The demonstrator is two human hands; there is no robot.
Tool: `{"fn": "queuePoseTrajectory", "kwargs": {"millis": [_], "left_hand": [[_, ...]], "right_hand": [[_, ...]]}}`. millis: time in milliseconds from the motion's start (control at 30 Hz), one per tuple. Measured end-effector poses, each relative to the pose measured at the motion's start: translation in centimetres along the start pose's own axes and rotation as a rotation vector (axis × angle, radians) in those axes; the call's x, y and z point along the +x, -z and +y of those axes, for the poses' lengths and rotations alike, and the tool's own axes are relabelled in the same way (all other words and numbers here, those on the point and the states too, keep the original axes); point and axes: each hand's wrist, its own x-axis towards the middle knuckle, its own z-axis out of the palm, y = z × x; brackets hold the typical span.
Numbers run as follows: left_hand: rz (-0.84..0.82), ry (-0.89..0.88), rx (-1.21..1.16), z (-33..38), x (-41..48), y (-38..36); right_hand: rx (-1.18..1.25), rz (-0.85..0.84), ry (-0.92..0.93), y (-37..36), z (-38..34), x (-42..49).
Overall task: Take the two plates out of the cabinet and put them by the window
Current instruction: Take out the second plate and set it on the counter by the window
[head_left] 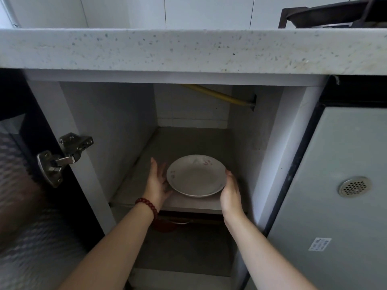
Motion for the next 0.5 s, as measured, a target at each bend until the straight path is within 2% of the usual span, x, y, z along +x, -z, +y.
{"fn": "queuePoseTrajectory", "kwargs": {"millis": [300, 500], "left_hand": [[0.058, -0.003, 0.012, -0.8, -1.4, 1.8], [0.111, 0.038, 0.044, 0.0, -0.8, 1.5]], "right_hand": [[0.027, 0.010, 0.003, 0.4, 1.0, -0.1], [0.070, 0.043, -0.111, 0.5, 0.5, 0.7]]}}
